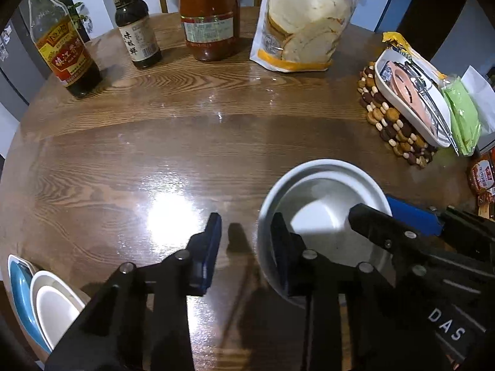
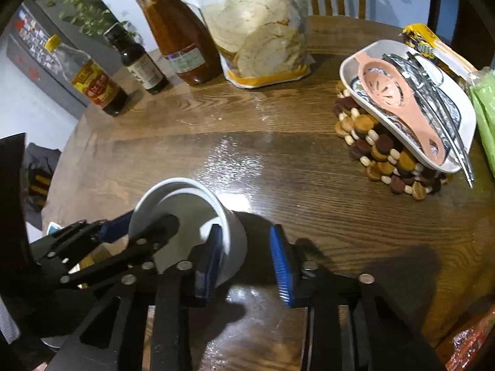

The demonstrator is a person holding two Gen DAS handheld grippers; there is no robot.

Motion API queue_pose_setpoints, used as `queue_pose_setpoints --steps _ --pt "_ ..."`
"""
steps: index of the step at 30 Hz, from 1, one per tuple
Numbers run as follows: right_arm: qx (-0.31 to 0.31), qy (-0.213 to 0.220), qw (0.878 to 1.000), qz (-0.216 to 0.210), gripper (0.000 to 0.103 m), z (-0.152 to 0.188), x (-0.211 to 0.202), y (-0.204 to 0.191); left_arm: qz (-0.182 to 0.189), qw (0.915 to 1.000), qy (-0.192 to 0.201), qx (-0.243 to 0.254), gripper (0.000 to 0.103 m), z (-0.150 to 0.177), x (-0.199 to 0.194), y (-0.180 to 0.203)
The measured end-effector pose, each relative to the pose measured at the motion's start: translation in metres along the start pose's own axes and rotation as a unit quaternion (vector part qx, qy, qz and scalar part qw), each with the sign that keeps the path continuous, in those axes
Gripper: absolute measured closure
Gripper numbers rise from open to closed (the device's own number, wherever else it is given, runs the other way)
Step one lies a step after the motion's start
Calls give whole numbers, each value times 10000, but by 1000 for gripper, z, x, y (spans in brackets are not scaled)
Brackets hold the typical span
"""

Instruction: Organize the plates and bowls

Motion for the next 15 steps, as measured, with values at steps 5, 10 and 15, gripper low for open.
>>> queue_pose_setpoints --steps 5,10,15 --pt "140 32 9995 -282 86 -1 1 2 217 9998 -36 -20 89 0 0 4" --pt "283 172 9989 -345 86 2 -2 2 301 9995 -18 -106 93 1 0 6" --pt "362 224 9983 -404 87 7 -4 -5 256 9995 -6 -162 93 5 -4 4"
Point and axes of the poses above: each gripper's, at about its wrist camera, not at the fingertips, and x roughly the way its jaws point, y to its right, z to its underside, the point moved 4 cm from there along x, roughly the way its jaws point, and after that the axes turned 15 degrees about -z, right-handed, at the moved point
